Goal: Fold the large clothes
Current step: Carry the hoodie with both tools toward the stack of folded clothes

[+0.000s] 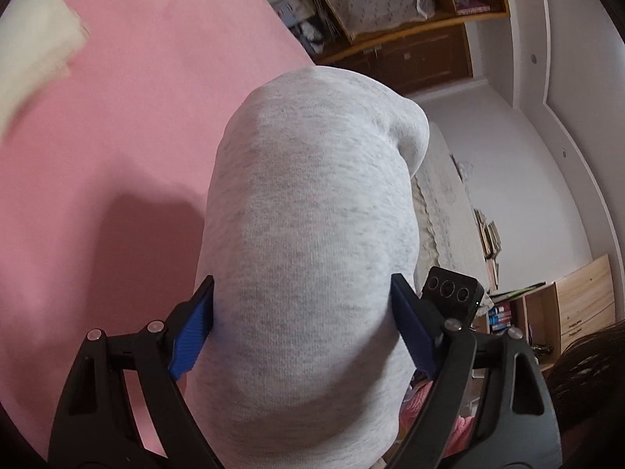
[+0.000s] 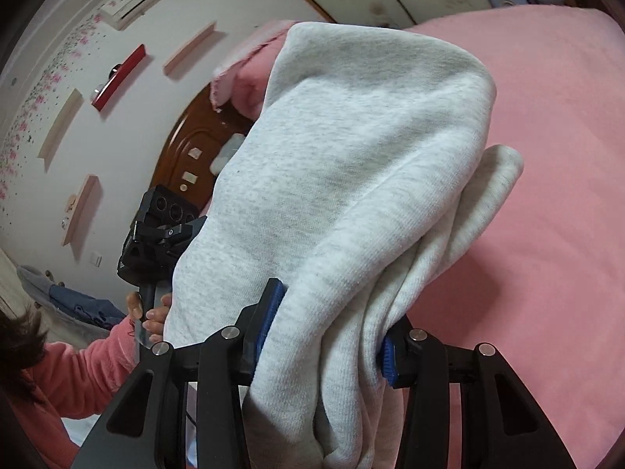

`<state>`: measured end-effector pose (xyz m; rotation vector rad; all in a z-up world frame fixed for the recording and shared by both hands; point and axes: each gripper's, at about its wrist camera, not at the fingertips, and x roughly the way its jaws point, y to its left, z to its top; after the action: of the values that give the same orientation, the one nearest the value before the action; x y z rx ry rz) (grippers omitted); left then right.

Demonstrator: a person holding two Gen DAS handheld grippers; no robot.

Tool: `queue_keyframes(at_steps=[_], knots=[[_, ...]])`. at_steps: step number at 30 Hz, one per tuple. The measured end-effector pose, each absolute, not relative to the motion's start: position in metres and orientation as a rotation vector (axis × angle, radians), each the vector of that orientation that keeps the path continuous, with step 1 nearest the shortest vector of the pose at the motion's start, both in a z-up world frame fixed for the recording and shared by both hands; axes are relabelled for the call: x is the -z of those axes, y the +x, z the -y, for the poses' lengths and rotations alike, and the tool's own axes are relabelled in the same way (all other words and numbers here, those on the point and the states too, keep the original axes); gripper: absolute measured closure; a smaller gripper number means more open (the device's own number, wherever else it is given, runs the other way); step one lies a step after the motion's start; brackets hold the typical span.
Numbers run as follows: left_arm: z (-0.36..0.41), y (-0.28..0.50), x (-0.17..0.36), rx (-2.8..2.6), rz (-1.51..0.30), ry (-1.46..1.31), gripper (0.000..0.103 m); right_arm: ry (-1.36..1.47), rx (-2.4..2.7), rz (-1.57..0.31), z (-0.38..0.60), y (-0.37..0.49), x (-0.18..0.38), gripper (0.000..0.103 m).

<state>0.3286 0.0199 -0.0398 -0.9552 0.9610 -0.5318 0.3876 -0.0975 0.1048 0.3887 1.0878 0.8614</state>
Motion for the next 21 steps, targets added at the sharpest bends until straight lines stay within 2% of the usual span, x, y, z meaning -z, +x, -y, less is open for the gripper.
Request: queue_keyframes(at_steps=[7, 11, 17, 21], knots=[[-0.235, 0.34, -0.012, 0.373, -0.901, -0.839, 0.02, 0.454, -0.993, -1.001, -0.078, 0.443, -0.092, 0.061], [-0.344, 0.355, -0.013, 0.283, -0.883, -0.805, 0.02, 0.534, -1.013, -0.994, -0.158, 0.473, -0.064, 0.061], [-0.468, 0.394, 0.06, 0.181, -0.877, -0.807, 0.02, 0.62, -0.906, -1.038, -0.22, 0.531, 0.008, 0.061], [-0.482, 0.408, 0.133, 0.122, -0.894, -0.777, 0.019, 0.505, -0.803, -1.105, -0.229, 0.56, 0.068, 0.061]])
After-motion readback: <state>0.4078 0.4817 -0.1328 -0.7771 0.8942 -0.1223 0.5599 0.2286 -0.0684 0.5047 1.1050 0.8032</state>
